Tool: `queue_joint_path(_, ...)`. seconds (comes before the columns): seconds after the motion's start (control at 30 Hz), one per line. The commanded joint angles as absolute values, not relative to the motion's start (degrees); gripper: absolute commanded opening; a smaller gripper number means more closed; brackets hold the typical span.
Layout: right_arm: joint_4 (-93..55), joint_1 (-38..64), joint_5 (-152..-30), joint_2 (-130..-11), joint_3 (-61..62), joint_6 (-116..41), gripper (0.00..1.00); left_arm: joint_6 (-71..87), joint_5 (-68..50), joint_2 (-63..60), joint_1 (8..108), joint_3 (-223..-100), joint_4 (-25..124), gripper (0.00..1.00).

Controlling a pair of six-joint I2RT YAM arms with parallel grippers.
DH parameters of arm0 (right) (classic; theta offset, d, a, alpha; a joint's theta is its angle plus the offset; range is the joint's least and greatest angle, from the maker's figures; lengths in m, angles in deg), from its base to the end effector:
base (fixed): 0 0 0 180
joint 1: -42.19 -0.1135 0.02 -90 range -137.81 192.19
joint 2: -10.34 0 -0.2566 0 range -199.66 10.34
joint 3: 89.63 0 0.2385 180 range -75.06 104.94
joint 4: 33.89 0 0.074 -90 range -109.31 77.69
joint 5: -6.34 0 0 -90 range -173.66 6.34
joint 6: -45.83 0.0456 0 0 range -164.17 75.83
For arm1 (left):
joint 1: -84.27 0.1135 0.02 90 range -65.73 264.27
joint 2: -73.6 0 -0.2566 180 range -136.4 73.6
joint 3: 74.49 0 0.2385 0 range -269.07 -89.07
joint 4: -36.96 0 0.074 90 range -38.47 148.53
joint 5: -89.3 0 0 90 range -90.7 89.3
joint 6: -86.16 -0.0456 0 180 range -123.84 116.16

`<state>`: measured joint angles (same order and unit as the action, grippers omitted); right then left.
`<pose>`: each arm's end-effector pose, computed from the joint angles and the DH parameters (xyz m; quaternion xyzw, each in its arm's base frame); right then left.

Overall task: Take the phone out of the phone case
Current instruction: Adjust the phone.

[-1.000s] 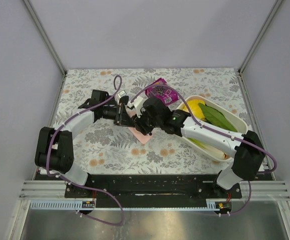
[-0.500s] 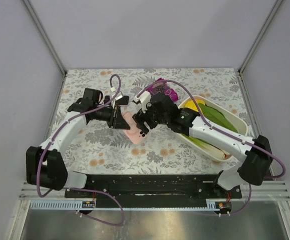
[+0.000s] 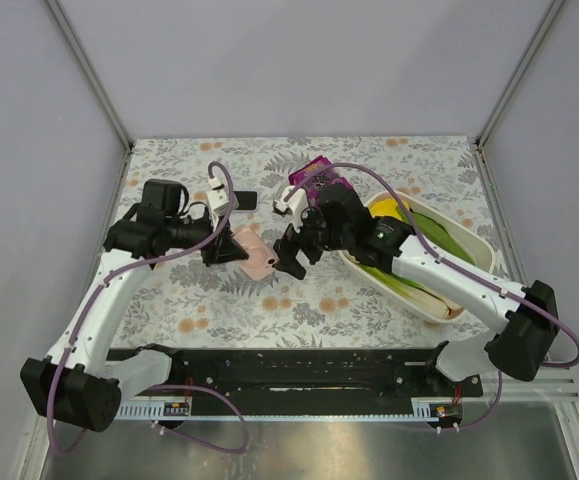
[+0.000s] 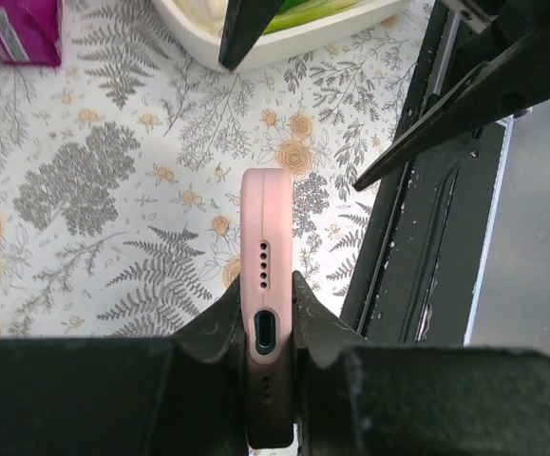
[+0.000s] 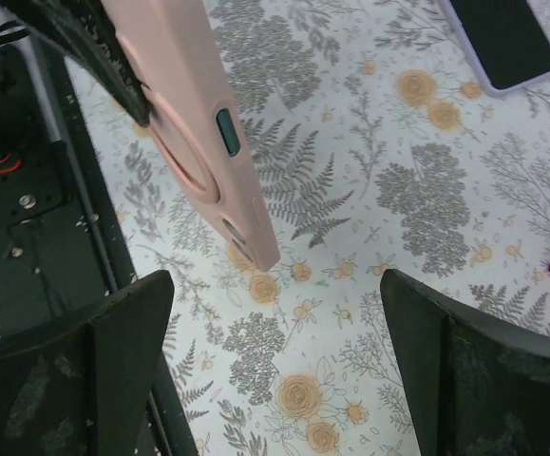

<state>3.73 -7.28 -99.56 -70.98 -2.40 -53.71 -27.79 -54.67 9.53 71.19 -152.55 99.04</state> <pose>0.1977 0.2504 0.3298 -0.4846 0.7196 0.2782 0.4121 0.1929 -0.0827 0.3269 0.4181 0.7376 -0.3917 0.3574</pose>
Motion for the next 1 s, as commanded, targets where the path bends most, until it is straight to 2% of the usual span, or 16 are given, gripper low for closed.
queue_joint_path(0.0, 3.27, -6.85, -111.68, -68.15, -3.52, -58.05, 1.0, -30.65, -53.71, 14.53, 68.54, -157.09, 97.77, 0.0)
queue_joint_path(0.07, 3.27, -6.68, -112.31, -67.79, -4.13, -57.71, 0.99, -29.51, -49.5, 16.29, 66.7, -157.1, 96.02, 0.0)
queue_joint_path(0.17, 3.27, -5.54, -109.42, -68.14, -3.35, -54.55, 0.99, -29.15, -36.51, 18.58, 63.45, -157.01, 93.64, 0.0)
queue_joint_path(0.4, 1.34, 1.93, -106.94, -69.98, 1.04, -39.53, 0.98, -26.16, -18.39, 19.55, 57.92, -161.05, 90.3, 0.0)
queue_joint_path(0.63, 6.0, 5.36, -115.9, -74.82, 8.61, -33.36, 0.97, -29.24, -0.98, 17.27, 47.64, -164.04, 88.89, 0.0)
queue_joint_path(0.73, 6.0, 6.5, -118.28, -75.79, 10.01, -32.4, 1.0, -32.31, 9.11, 16.39, 41.66, -162.47, 86.44, 0.0)
queue_joint_path(0.97, 4.07, 11.07, -128.56, -80.97, 13.71, -23.18, 0.98, -41.27, 25.92, 14.28, 33.92, -156.66, 76.6, 0.0)
